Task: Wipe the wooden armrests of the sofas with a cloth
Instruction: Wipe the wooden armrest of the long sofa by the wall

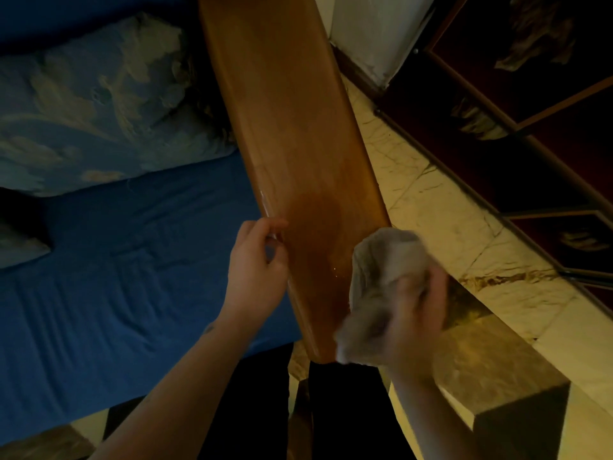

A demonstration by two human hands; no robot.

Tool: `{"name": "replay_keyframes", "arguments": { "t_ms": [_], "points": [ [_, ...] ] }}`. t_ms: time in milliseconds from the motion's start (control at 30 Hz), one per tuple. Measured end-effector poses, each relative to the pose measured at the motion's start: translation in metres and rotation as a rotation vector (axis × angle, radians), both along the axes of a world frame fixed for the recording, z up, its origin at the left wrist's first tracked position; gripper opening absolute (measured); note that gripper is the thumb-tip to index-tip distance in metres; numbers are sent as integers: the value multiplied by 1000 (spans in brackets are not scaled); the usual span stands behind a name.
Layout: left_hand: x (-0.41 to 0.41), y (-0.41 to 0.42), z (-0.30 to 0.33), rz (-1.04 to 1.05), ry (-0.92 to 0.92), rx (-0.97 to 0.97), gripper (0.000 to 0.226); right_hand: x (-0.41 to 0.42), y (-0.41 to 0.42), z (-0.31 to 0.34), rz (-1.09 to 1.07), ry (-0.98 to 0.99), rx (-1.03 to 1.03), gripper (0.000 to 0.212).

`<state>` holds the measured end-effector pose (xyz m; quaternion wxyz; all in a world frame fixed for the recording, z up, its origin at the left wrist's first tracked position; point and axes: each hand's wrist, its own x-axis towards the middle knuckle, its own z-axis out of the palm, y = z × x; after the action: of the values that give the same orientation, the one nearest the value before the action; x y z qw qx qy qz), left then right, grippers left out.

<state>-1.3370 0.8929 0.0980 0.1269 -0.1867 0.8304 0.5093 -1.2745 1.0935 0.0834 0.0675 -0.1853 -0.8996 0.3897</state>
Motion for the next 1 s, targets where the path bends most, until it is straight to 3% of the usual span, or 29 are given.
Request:
{"name": "replay_keyframes", "arguments": {
  "t_ms": [67,133,333,433,600,667,800,867,1000],
  "points": [
    [-3,-1,-2,19,10,-14,34,8,-23,3,233,-49,45,45],
    [-8,-4,-3,45,-1,-43,32,17,-31,-14,465,-28,276,56],
    [-28,-17,-4,36,17,-66,32,-3,-24,-36,510,4,407,57],
    [-50,-23,-11,8,-9,-90,41,-51,-29,-35,539,53,453,56],
    [-85,-37,-17,178,-130,-22,52,-157,-52,-38,531,115,479,56],
    [-102,-43,-17,185,-111,-38,72,-195,-63,-40,506,159,479,54],
    [-147,-61,-18,62,-250,-79,138,-272,-92,-43,497,226,471,52],
    [-155,-62,-16,-76,-280,-189,146,-307,-106,-42,520,244,477,53],
    [-162,-60,-17,-218,-299,-320,140,-381,-134,-36,637,253,497,54]
  ]
}}
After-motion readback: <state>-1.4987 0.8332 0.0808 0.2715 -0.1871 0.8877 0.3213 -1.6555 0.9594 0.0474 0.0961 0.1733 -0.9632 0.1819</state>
